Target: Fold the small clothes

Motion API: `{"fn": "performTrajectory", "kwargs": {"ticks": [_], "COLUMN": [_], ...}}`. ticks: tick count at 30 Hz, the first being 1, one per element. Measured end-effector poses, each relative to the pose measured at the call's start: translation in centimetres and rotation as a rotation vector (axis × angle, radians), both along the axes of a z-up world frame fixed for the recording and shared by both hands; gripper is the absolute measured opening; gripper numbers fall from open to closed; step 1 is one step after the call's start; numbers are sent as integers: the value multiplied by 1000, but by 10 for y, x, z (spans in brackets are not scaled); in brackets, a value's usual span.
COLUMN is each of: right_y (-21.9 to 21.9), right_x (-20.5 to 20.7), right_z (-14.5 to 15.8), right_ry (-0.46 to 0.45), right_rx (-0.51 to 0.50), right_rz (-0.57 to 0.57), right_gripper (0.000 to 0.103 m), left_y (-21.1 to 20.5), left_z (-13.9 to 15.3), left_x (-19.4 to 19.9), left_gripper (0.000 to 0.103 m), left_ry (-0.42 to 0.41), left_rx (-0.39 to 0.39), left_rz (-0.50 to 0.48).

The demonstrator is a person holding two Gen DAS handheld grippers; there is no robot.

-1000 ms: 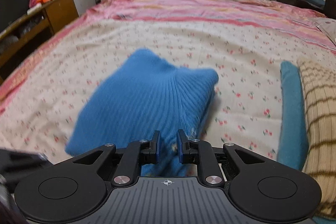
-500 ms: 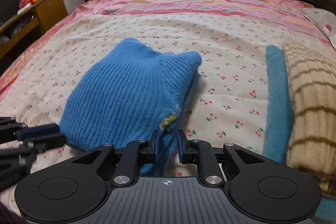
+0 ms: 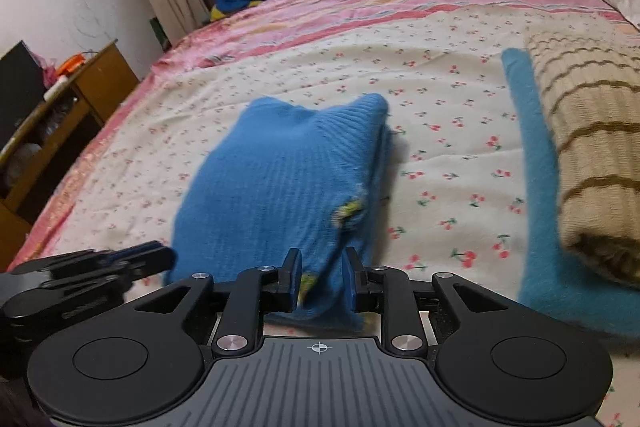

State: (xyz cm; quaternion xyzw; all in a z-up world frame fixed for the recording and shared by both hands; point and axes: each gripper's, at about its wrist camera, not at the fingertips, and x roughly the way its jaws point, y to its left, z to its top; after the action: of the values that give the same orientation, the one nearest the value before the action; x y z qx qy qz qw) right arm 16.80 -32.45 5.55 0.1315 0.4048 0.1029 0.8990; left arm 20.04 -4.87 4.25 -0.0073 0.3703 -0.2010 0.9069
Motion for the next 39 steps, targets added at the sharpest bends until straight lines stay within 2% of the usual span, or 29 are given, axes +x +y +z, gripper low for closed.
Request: {"fn": "performTrajectory", "kwargs": {"ticks": [4,5,7,9,13,15,17,19,20,21,23,26,30,35,39], "right_y": [19,23,22,12,9,7,5,1,-2,-4,-7,-12,-17,-24,-23], "right_x": [9,10,14,16,11,8,7,14,20,26,40,59,70,67,72], "right_z": [-12,-16,-23,-25,-16,-9,0,5,5,5,-1,-13,-30,-33,-40], "right_ry": [31,28,30,51,42,30,-5,-27,-28,-26,-24,12,51,42,52], "right_rx": [-105,-161,-241,-207,-203,-175,-148,-99,-59,-30,1,29,108,146,158], "right_rz": [41,38,25,6,1,-12,-36,-46,-48,-55,-71,-98,-94,-70,-46], "right_gripper": [22,12,13,12,12,16,23,35,47,52,55,57,60,60,63], "left_y": [-7,-8,-9,-7,-1,2,5,7,8,9,11,12,10,17,10], "left_z": [-5,-6,-8,-10,-8,-4,-2,-1,-1,-2,-3,-4,-11,-10,-19], "left_x": [0,0,-1,-1,-2,0,4,10,14,19,27,39,52,56,65], "left_gripper": [19,19,21,23,24,24,24,26,27,29,30,38,47,48,56], "left_ry": [6,10,16,21,28,24,22,27,33,42,58,67,70,73,87], "left_rx": [13,20,24,28,17,-2,-25,-49,-61,-79,-119,-173,-189,-242,-210], "left_rz": [-11,-16,-28,-38,-42,-35,-28,-23,-21,-21,-16,-20,-36,-65,-69]}}
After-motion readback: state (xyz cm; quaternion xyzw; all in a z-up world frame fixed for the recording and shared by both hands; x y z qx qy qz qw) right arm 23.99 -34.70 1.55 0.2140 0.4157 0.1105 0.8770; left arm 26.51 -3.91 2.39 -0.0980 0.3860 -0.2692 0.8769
